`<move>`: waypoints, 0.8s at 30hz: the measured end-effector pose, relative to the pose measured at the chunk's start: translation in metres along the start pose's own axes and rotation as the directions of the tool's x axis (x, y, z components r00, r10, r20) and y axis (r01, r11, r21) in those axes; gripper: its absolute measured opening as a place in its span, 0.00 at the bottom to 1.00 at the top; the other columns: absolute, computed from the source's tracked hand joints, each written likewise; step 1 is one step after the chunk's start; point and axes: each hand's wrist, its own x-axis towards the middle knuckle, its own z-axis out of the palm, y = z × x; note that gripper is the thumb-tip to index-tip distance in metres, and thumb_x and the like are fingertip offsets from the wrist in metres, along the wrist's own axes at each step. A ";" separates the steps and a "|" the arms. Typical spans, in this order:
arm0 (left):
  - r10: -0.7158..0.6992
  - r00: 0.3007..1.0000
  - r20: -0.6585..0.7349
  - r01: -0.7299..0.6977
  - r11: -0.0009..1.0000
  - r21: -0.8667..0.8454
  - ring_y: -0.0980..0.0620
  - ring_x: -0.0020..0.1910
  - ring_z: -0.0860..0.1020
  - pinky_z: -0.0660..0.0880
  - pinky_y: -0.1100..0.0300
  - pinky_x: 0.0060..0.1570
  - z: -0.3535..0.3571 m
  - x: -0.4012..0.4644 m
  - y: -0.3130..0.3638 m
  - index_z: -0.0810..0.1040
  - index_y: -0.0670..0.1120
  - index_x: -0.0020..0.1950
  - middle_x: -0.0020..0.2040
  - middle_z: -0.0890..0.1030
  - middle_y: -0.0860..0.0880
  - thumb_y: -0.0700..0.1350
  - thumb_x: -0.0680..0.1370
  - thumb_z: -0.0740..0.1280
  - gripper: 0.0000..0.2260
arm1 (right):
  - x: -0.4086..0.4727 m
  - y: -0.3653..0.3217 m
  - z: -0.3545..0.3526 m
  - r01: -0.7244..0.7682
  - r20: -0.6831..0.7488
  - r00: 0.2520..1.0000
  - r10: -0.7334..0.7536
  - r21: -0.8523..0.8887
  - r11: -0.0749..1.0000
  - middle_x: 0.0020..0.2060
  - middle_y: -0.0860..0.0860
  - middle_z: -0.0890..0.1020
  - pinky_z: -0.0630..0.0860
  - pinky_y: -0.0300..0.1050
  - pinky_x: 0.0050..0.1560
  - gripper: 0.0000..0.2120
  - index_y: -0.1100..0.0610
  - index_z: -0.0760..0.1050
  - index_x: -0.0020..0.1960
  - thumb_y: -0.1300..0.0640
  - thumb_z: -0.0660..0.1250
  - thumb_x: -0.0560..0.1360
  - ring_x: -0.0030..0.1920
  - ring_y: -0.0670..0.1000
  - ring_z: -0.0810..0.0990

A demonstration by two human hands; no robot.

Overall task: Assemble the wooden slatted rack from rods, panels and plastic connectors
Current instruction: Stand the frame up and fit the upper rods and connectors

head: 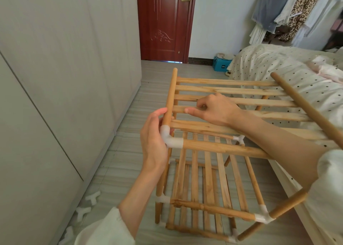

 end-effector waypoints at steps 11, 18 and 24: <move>-0.009 1.000 0.000 0.009 0.970 0.244 0.59 0.61 0.73 0.68 0.64 0.60 0.004 0.001 0.011 0.74 0.49 0.65 0.60 0.77 0.54 0.52 0.81 0.57 0.16 | 0.004 0.001 0.002 -0.039 0.051 0.998 0.039 -0.006 0.999 0.27 0.49 0.72 0.67 0.43 0.35 0.26 0.54 0.68 0.32 0.34 0.53 0.76 0.31 0.48 0.72; 0.097 0.985 0.146 -0.140 0.936 0.323 0.63 0.61 0.71 0.65 0.68 0.61 0.002 0.013 0.005 0.75 0.57 0.57 0.61 0.74 0.57 0.54 0.77 0.54 0.14 | 0.011 -0.007 0.008 -0.160 0.067 0.985 0.160 -0.002 0.987 0.32 0.50 0.75 0.67 0.44 0.36 0.25 0.53 0.73 0.38 0.34 0.53 0.76 0.36 0.50 0.75; 0.199 0.976 0.094 -0.219 0.921 0.323 0.71 0.52 0.74 0.65 0.76 0.53 0.005 0.013 -0.002 0.80 0.43 0.57 0.44 0.81 0.65 0.47 0.82 0.51 0.19 | 0.007 -0.011 0.015 -0.104 -0.015 0.995 0.104 -0.050 0.993 0.35 0.49 0.74 0.70 0.47 0.41 0.21 0.52 0.71 0.42 0.38 0.50 0.78 0.40 0.52 0.75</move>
